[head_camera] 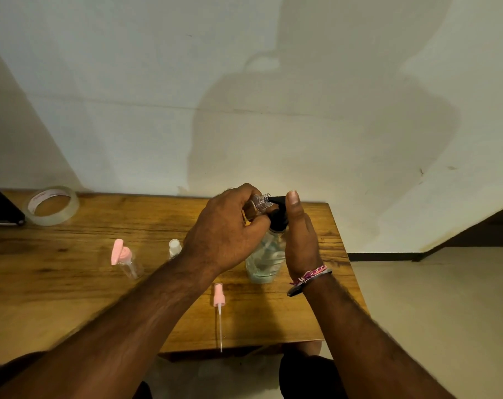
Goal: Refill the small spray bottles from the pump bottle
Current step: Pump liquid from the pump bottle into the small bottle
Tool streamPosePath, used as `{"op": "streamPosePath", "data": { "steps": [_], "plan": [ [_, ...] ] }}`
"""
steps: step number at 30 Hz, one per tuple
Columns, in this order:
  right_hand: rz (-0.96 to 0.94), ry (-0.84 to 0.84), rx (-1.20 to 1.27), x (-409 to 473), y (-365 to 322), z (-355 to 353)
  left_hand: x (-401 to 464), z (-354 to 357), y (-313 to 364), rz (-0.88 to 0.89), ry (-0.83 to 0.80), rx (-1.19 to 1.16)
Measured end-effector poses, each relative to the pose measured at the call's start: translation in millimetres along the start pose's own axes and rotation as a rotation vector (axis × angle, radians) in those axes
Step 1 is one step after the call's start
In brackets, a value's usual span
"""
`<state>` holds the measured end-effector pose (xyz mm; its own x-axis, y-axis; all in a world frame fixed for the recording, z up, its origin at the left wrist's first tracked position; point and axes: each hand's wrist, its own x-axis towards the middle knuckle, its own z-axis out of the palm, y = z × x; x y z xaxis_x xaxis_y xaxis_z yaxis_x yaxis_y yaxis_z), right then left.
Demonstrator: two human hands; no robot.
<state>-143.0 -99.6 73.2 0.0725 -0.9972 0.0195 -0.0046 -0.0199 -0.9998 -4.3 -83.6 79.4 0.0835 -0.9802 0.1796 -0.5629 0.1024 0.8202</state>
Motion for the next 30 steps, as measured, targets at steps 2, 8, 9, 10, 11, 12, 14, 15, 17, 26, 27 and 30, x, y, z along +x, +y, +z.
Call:
{"op": "streamPosePath", "data": {
  "steps": [2, 8, 9, 10, 11, 12, 14, 15, 17, 26, 27, 30],
  "plan": [
    [0.007, -0.004, -0.002, -0.3, -1.7, 0.8, -0.4, -0.8, -0.5, 0.0, 0.005, -0.008],
    [0.015, 0.018, -0.003, 1.9, -1.8, 2.5, 0.3, 0.7, -0.2, 0.011, 0.001, -0.005],
    [0.018, 0.021, -0.011, 2.0, -1.6, 2.7, 0.4, 1.2, -0.3, 0.013, 0.002, -0.001],
    [0.018, 0.025, -0.02, 2.9, -0.5, 2.5, 0.5, 1.7, -0.5, 0.014, 0.002, 0.005],
    [0.021, 0.034, -0.025, 3.2, -0.8, 2.7, 0.7, 2.4, -0.8, 0.014, 0.002, 0.015],
    [0.02, 0.045, -0.027, 4.6, 1.0, 1.7, 0.7, 3.0, -1.4, 0.012, 0.001, 0.024],
    [0.021, 0.07, -0.016, 5.9, 3.8, 0.9, 0.9, 4.6, -1.8, 0.006, -0.005, 0.03],
    [0.021, 0.07, -0.016, 5.6, 3.6, 0.9, 0.7, 5.3, -1.6, 0.005, -0.008, 0.031],
    [0.014, 0.07, -0.018, 5.1, 4.2, 0.6, 0.5, 6.0, -0.3, 0.009, -0.006, 0.031],
    [-0.02, 0.001, -0.043, 2.0, -2.7, 0.0, 0.0, 3.7, 4.1, 0.012, 0.005, 0.03],
    [-0.017, 0.003, -0.044, 1.7, -3.3, 0.4, -0.2, 3.6, 3.9, 0.011, 0.003, 0.036],
    [-0.021, 0.005, -0.041, 0.6, -3.5, 0.7, -0.5, 3.1, 3.9, 0.013, -0.001, 0.048]
  ]
}}
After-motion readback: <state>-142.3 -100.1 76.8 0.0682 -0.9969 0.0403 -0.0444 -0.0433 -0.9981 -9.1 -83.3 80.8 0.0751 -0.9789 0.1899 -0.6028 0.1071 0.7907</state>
